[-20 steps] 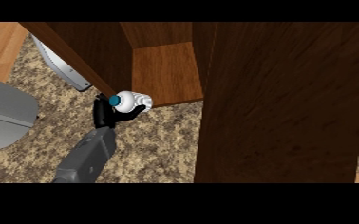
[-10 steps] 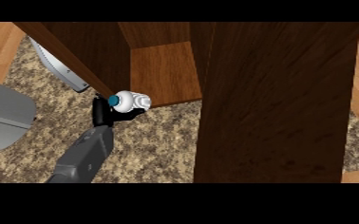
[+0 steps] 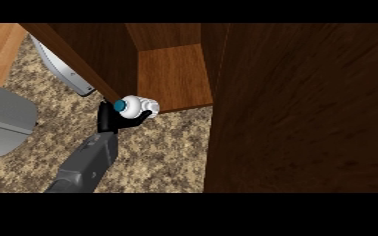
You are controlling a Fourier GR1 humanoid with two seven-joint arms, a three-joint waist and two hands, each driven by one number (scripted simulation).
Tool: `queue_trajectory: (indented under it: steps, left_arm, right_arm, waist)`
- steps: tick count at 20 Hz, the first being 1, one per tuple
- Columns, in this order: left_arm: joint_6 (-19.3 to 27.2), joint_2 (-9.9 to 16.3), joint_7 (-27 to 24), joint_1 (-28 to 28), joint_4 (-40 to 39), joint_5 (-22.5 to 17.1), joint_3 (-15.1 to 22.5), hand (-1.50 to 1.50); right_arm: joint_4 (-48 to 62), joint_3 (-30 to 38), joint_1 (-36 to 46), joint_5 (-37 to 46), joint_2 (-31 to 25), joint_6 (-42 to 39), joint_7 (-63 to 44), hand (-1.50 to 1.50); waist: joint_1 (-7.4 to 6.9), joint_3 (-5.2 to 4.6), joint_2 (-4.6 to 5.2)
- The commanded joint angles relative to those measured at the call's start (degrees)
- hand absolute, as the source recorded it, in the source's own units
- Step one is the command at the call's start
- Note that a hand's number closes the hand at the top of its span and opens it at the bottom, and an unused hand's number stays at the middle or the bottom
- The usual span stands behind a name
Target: Pick up the bottled water, place it into the cabinet and close the cabinet
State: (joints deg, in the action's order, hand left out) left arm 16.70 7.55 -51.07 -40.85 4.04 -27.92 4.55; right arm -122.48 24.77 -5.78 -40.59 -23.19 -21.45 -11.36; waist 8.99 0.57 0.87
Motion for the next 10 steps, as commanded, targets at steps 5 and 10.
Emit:
queue_trajectory:
  steps: [5, 10]
  left_arm:
    - [-0.9, -6.8, 0.7, -15.8, 6.2, -0.9, -0.8, 1.5]
    - [-4.9, -7.2, 0.1, -14.6, 4.8, -1.4, -1.3, 1.5]
  right_arm:
    - [-0.1, 0.2, -0.9, 0.6, -0.2, -0.8, 0.0, -1.5]
    - [-0.7, 0.4, -0.9, 0.5, -0.7, -1.3, -0.2, -1.5]
  waist:
    - [0.49, -0.69, -0.56]
    - [-0.51, -0.83, -0.45]
